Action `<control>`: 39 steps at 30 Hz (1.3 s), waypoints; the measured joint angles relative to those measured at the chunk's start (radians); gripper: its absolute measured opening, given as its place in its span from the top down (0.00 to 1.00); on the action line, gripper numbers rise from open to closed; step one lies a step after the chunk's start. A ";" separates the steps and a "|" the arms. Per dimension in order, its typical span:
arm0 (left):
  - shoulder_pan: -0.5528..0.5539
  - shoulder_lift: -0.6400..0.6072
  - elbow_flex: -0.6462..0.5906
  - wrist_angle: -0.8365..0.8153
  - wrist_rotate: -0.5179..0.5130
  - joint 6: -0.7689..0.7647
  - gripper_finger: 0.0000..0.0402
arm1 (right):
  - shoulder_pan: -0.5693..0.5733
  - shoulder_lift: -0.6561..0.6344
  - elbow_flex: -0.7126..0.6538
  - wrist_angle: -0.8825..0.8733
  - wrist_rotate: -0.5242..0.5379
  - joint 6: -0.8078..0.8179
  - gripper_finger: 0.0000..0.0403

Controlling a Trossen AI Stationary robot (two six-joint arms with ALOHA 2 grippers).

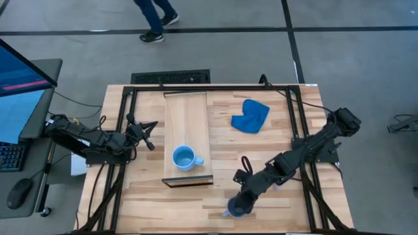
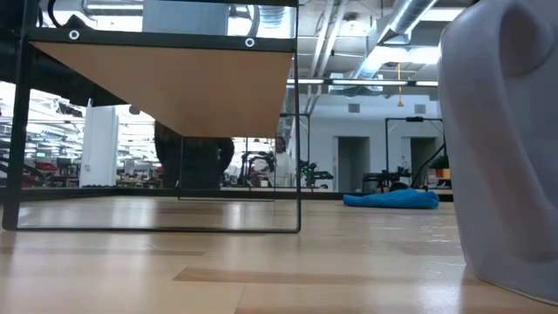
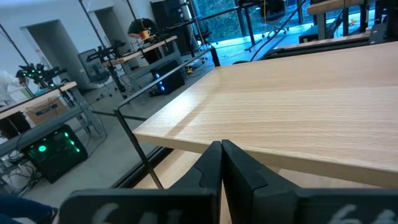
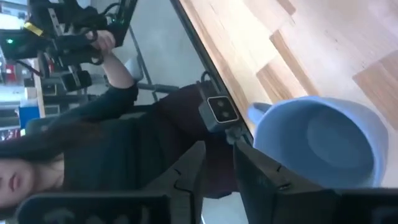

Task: Stack small to large cups/mugs on shelf
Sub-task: Put the blue mug on the shelf

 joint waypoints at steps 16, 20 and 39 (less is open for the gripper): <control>0.000 0.000 0.000 0.000 0.001 -0.005 1.00 | 0.035 0.009 0.101 0.306 0.060 -0.262 0.89; 0.000 0.000 0.000 0.000 0.001 -0.008 1.00 | 0.021 0.010 0.101 0.313 0.014 -0.256 0.87; 0.000 0.000 0.000 0.000 0.058 -0.016 1.00 | -0.114 0.010 0.101 0.219 0.043 -0.418 0.40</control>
